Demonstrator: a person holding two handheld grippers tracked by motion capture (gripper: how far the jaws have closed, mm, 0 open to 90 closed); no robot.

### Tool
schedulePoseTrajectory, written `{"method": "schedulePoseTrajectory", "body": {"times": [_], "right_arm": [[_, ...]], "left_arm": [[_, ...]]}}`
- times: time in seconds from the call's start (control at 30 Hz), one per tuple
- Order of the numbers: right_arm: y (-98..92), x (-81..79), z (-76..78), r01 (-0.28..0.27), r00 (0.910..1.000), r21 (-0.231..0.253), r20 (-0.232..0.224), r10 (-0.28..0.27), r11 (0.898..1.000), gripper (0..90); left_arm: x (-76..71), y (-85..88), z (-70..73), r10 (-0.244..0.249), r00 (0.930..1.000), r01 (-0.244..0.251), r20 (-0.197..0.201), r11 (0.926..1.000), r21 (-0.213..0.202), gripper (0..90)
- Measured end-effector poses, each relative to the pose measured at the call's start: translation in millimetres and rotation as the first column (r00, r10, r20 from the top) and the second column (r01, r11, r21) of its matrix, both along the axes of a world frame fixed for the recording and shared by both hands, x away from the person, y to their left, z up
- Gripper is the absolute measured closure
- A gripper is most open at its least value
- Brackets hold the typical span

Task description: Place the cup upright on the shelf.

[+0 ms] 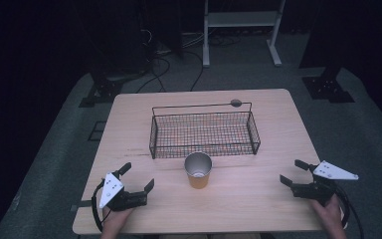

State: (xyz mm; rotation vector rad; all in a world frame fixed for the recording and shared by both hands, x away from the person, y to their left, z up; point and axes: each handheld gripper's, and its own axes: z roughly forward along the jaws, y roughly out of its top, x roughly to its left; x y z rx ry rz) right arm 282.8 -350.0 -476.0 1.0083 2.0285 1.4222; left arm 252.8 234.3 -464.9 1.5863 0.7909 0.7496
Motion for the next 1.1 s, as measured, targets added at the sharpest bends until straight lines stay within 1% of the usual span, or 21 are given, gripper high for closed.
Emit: {"method": "schedulePoseTrajectory", "body": {"times": [0.03, 0.1, 0.2, 0.3, 0.37, 0.6, 0.73, 0.8, 0.93, 0.97, 1.0, 1.1], "right_arm": [[0.2, -0.2, 0.0, -0.001, 1.0000, -0.003, -0.001, 0.001, 1.000, 13.0], [0.9, -0.2, -0.1, 0.004, 1.0000, -0.009, -0.001, -0.004, 1.000, 13.0], [0.9, 0.0, -0.1, 0.006, 1.0000, -0.008, -0.003, -0.006, 1.000, 13.0], [-0.1, 0.5, 0.0, 0.011, 0.9999, 0.003, -0.008, -0.011, 1.000, 13.0], [0.1, 0.5, 0.0, 0.013, 0.9999, 0.002, -0.008, -0.013, 1.000, 13.0], [2.2, 1.2, -0.1, 0.019, 0.9997, -0.016, -0.013, -0.020, 1.000, 13.0], [1.7, 1.4, -0.1, 0.020, 0.9997, -0.009, -0.014, -0.020, 1.000, 13.0], [1.6, 1.5, 0.0, 0.020, 0.9997, -0.008, -0.015, -0.021, 1.000, 13.0], [2.0, 1.4, 0.0, 0.021, 0.9997, -0.012, -0.014, -0.021, 1.000, 13.0], [2.0, 1.5, 0.0, 0.021, 0.9997, -0.012, -0.013, -0.021, 1.000, 13.0], [2.0, 1.5, 0.0, 0.021, 0.9997, -0.012, -0.013, -0.021, 1.000, 13.0], [2.0, 1.5, 0.0, 0.020, 0.9997, -0.011, -0.012, -0.020, 1.000, 13.0]], "left_arm": [[0.3, -0.8, -0.2, 0.000, 1.0000, 0.000, -0.001, 1.0000, 0.010, 2.0], [1.1, -1.6, -0.5, -0.007, 0.9999, 0.007, -0.008, 1.0000, 0.004, 2.0], [2.2, -3.0, -0.9, -0.015, 0.9998, 0.015, -0.012, 0.9999, 0.009, 2.0], [3.2, -7.4, -1.8, -0.040, 0.9990, 0.040, -0.021, 0.9991, 0.010, 2.0], [3.9, -8.3, -1.8, -0.047, 0.9986, 0.048, -0.024, 0.9988, 0.011, 2.0], [6.4, -12.6, -1.8, -0.067, 0.9972, 0.067, -0.033, 0.9978, 0.004, 2.0], [7.6, -14.4, -1.3, -0.076, 0.9965, 0.076, -0.035, 0.9971, -0.003, 1.9], [8.7, -16.7, -1.0, -0.077, 0.9964, 0.077, -0.036, 0.9971, 0.001, 1.9], [10.6, -22.0, -0.2, -0.094, 0.9948, 0.094, -0.039, 0.9955, 0.003, 1.8], [11.5, -25.6, -0.4, -0.108, 0.9933, 0.108, -0.041, 0.9942, 0.003, 1.9], [11.5, -25.6, -0.4, -0.108, 0.9933, 0.108, -0.041, 0.9942, 0.003, 1.9], [12.5, -31.9, -0.4, -0.123, 0.9914, 0.124, -0.044, 0.9922, 0.014, 1.8]]}}
